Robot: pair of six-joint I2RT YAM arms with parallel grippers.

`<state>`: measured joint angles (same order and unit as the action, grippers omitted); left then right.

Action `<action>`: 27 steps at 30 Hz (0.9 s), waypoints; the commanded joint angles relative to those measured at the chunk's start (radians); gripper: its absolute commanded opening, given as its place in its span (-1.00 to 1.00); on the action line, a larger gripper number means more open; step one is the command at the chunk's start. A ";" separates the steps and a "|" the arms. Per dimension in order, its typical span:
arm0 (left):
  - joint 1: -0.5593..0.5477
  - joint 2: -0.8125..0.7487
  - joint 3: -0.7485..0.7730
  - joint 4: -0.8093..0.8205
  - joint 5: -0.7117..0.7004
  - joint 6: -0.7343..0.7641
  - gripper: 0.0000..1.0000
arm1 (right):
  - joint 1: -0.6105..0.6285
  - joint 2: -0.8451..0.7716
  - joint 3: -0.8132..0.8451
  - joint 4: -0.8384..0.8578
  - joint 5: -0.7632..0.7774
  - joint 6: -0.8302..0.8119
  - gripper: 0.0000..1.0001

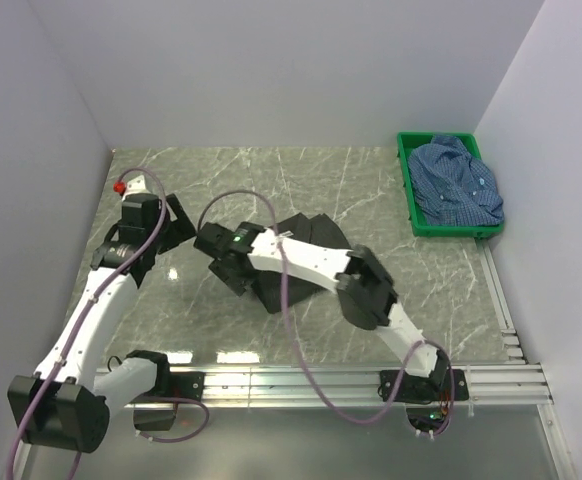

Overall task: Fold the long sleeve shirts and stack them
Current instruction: Neatly place the folded shirt to the corner

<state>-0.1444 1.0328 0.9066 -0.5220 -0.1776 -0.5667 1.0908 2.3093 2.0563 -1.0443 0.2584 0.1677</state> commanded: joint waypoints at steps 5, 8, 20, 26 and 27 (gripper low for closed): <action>0.003 -0.066 0.032 -0.085 0.128 -0.163 0.83 | -0.048 -0.453 -0.278 0.285 -0.143 0.074 0.33; 0.003 -0.033 -0.041 -0.012 0.275 -0.226 0.79 | -0.109 -0.551 -0.430 0.348 -0.145 0.130 0.22; -0.066 0.349 -0.132 0.323 0.434 -0.366 -0.10 | -0.213 -0.588 -0.742 0.770 -0.343 0.283 0.01; -0.107 0.492 -0.114 0.375 0.405 -0.357 -0.17 | -0.221 -0.485 -0.693 0.825 -0.306 0.338 0.04; -0.112 0.509 -0.107 0.376 0.403 -0.355 -0.17 | -0.223 -0.472 -0.677 0.828 -0.285 0.346 0.06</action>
<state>-0.2321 1.5036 0.7677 -0.2131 0.2302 -0.9123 0.8768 1.7988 1.3212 -0.3058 -0.0654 0.4622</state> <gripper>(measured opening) 0.416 0.523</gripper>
